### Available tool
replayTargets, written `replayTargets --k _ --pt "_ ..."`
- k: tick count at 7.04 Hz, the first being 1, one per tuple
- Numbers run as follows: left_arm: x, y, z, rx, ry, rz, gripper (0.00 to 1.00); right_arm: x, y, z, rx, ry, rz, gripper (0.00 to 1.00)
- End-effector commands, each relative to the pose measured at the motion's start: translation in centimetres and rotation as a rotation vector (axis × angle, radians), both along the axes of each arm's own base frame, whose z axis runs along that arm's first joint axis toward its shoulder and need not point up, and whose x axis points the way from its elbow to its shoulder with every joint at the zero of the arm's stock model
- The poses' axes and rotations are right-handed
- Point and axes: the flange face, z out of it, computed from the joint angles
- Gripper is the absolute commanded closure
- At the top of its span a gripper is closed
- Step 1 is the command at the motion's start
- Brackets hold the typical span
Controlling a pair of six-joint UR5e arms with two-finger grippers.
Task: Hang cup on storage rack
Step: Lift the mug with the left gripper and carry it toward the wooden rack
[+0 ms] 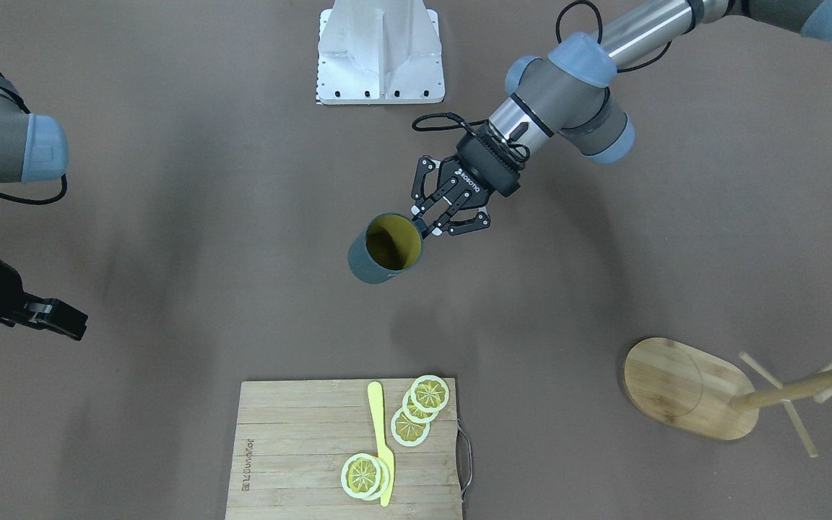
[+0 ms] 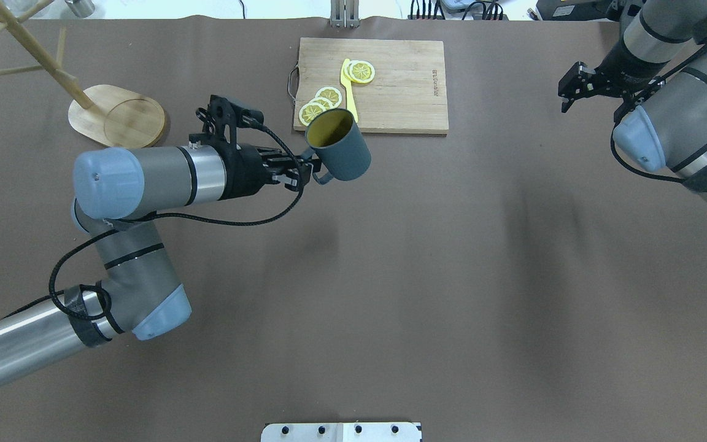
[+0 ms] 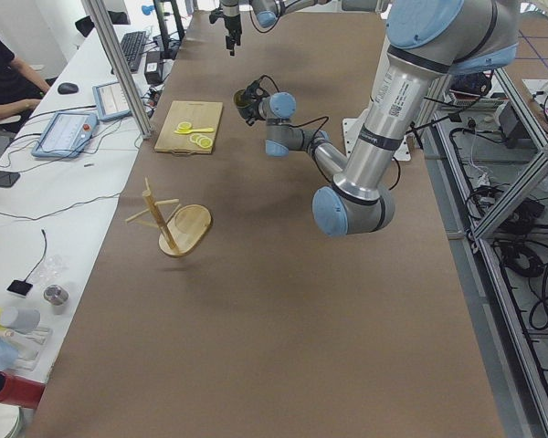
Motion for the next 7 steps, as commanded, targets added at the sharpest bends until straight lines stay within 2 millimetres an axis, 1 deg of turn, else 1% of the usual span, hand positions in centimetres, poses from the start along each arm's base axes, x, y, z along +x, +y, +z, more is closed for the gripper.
replayTargets --k 1,2,3,4,5,6,7 --pt "-5.8 -4.2 -0.5 -0.243 0.182 -0.082 1.0 0.1 0.3 -1.3 0.013 -0.013 0.011 0.01" --pt "-9.1 -5.2 0.3 -0.303 0.306 -0.102 1.0 0.2 0.3 -1.7 0.016 -0.016 0.015 0.01" --pt "-11.5 -6.0 1.4 -0.345 0.384 -0.117 1.0 0.1 0.3 -1.9 0.02 -0.017 0.015 0.01" --pt "-14.0 -8.4 2.5 -0.464 0.47 -0.184 1.0 -0.1 0.3 -2.1 0.024 -0.019 0.012 0.01" --pt "-16.1 -10.2 4.2 -0.549 0.586 -0.191 1.0 -0.1 0.3 -2.2 0.027 -0.019 0.013 0.01" --pt "-16.9 -10.8 6.9 -0.588 0.712 -0.143 1.0 -0.2 0.2 -2.6 0.03 -0.021 0.013 0.01" --pt "-18.1 -11.1 8.9 -0.621 0.816 -0.101 1.0 -0.2 0.1 -2.9 0.035 -0.024 0.013 0.01"
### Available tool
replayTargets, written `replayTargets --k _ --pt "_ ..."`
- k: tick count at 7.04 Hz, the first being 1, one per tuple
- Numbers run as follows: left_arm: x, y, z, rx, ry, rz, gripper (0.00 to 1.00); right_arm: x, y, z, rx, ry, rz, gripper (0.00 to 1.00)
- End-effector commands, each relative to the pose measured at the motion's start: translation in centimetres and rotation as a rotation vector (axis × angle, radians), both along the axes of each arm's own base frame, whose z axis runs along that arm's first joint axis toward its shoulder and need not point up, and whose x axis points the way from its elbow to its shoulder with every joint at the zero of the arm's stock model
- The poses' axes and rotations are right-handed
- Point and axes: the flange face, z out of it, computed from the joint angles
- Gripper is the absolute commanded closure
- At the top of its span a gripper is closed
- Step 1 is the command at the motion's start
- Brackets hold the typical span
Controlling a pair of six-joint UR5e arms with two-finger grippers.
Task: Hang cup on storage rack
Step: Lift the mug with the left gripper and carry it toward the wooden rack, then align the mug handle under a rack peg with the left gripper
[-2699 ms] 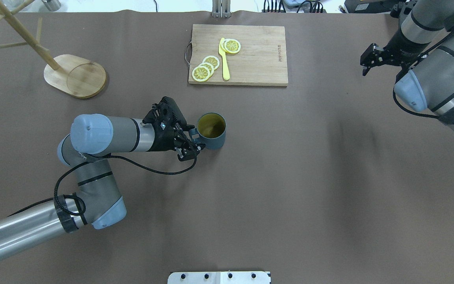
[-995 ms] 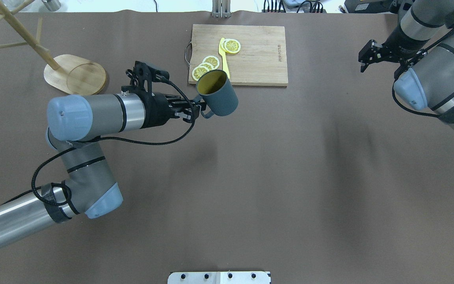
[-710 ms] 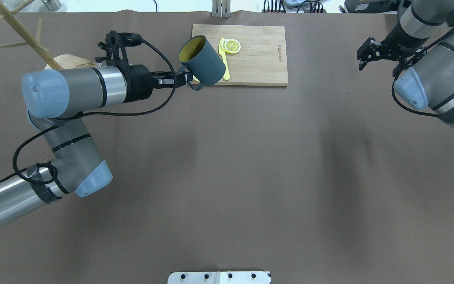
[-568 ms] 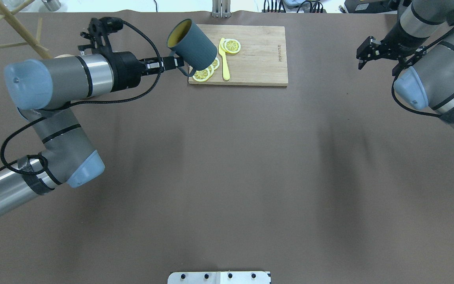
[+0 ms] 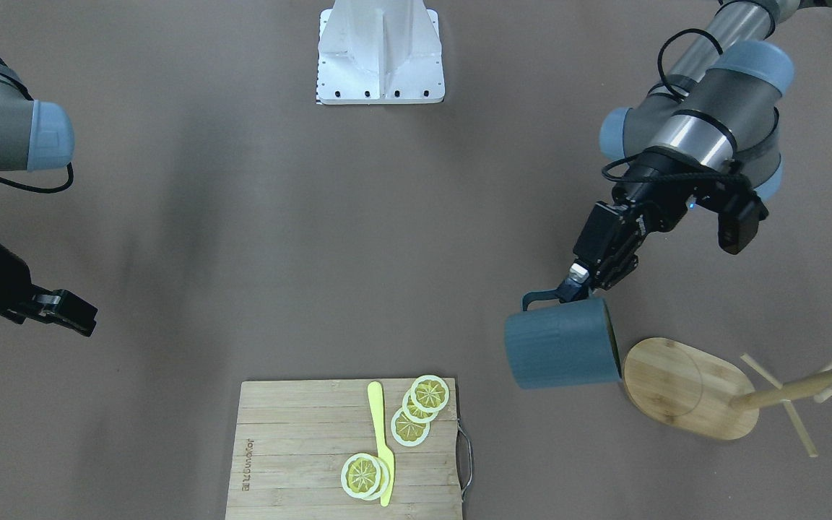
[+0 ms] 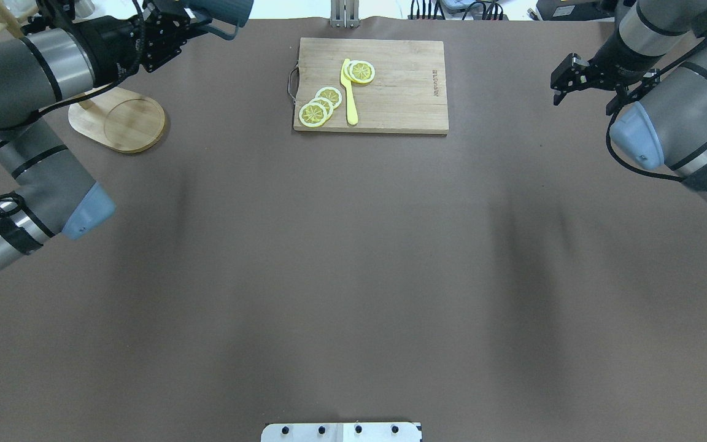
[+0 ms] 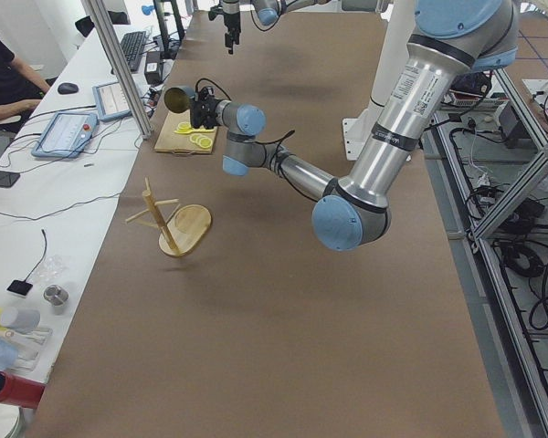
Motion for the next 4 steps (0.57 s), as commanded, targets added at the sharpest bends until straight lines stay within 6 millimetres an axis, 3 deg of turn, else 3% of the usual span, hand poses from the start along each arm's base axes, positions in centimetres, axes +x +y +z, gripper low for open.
replayTargets --k 1,4 --pt "-3.2 0.5 6.0 -0.07 0.218 0.039 1.0 -0.2 0.0 -0.7 -0.001 -0.007 0.01 0.01" --pt "-6.3 4.0 15.6 -0.095 0.422 0.052 1.0 -1.0 0.1 -2.1 0.013 0.005 0.035 0.01"
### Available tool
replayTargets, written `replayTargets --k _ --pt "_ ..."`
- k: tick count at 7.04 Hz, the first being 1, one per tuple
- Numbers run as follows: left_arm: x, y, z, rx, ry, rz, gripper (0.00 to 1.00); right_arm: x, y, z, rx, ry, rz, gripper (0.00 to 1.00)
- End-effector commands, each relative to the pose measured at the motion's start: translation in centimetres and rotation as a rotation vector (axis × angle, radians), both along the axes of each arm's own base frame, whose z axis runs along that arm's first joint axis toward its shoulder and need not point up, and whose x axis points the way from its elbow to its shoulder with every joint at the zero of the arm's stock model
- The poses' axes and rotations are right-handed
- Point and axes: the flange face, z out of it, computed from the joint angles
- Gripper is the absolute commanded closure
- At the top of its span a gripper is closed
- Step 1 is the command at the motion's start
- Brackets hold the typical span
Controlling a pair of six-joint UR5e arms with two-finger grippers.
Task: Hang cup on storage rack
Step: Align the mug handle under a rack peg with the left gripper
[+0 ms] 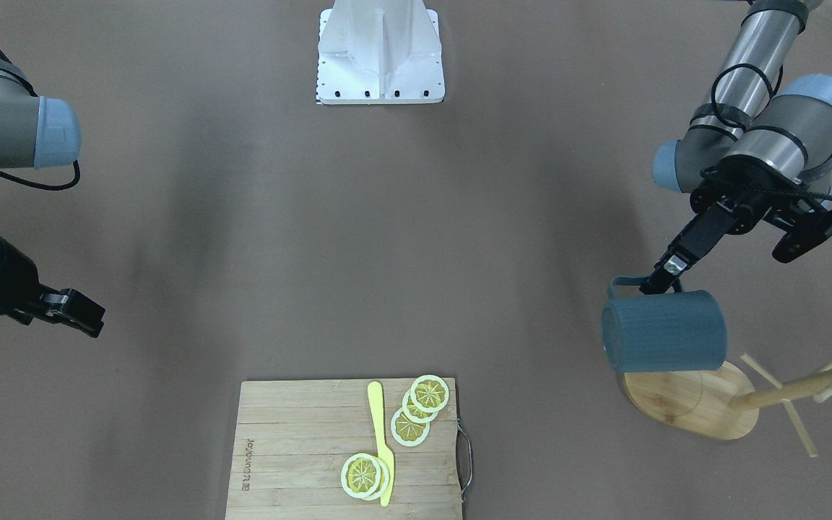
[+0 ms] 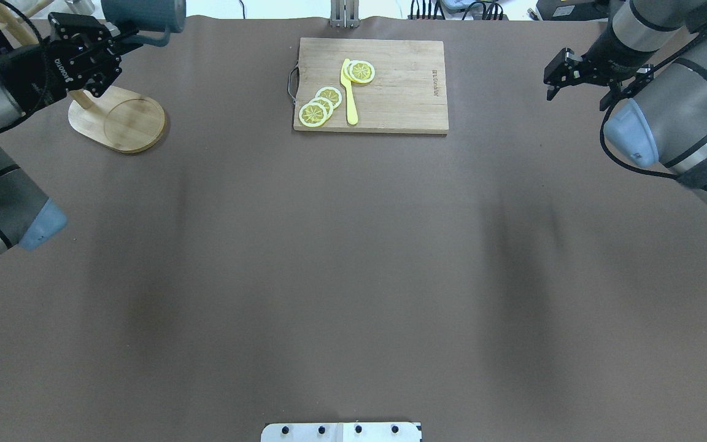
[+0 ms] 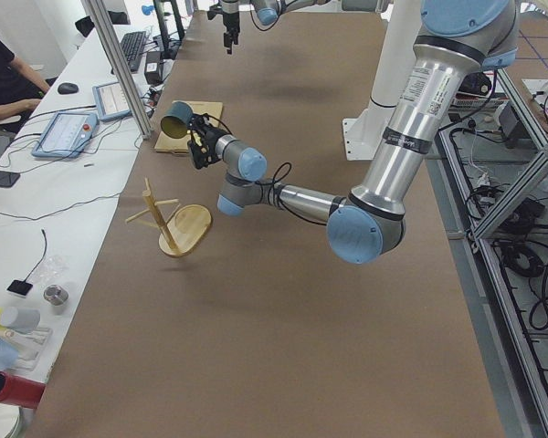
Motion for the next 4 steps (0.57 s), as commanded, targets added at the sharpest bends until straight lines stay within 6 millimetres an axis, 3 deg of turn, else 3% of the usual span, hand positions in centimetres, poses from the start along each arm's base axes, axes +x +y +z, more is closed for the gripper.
replayTargets --k 1,4 --pt "-1.9 1.5 5.4 -0.03 0.165 -0.028 1.0 -1.0 0.7 -1.4 0.012 0.004 0.022 0.01" --pt "-1.7 0.6 4.8 -0.085 0.297 -0.087 1.0 -2.1 1.4 -1.8 0.008 0.007 0.029 0.01"
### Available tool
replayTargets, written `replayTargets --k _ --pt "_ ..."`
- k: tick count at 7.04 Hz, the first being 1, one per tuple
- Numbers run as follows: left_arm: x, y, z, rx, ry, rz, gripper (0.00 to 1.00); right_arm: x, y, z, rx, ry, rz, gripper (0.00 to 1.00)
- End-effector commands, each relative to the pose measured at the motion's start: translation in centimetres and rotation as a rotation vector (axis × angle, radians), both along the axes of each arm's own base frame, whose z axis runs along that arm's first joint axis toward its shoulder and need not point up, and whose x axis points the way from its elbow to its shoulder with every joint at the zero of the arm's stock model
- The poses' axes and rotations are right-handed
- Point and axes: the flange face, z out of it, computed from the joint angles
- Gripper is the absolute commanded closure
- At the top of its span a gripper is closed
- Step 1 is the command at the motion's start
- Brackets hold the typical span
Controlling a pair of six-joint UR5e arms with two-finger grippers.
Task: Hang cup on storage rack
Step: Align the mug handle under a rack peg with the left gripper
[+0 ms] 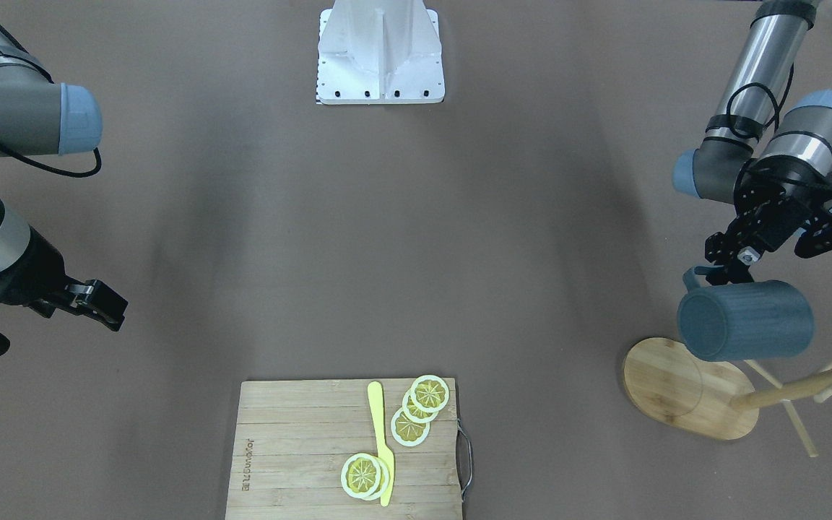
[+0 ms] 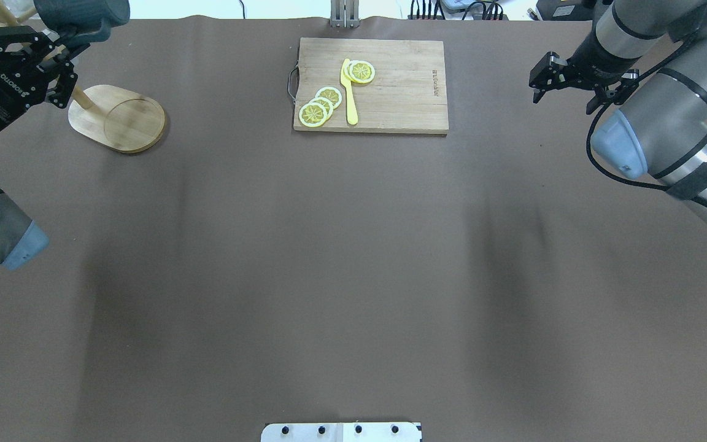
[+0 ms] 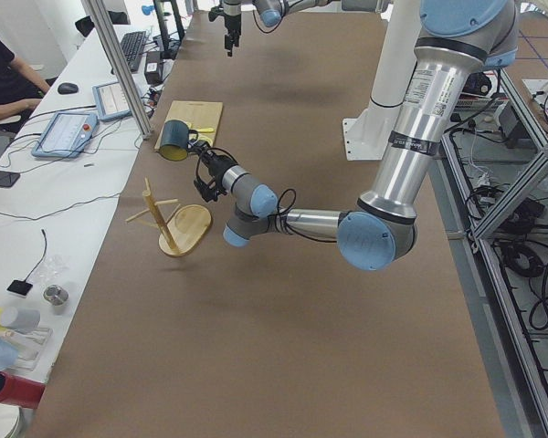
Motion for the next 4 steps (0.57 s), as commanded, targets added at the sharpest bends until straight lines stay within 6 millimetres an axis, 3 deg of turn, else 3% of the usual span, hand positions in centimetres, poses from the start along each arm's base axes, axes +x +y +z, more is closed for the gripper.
replayTargets --k 1,2,4 --pt "1.9 -1.1 -0.7 -0.026 0.055 -0.035 1.0 -0.7 0.3 0.1 0.001 0.008 -0.002 0.01" --pt "3.2 -2.1 -0.7 -0.041 0.055 -0.04 1.0 -0.7 0.2 0.0 0.002 0.007 -0.002 0.01" --pt "3.3 -2.6 0.1 -0.064 0.051 -0.06 1.0 -0.8 0.3 -0.1 0.004 0.008 -0.002 0.01"
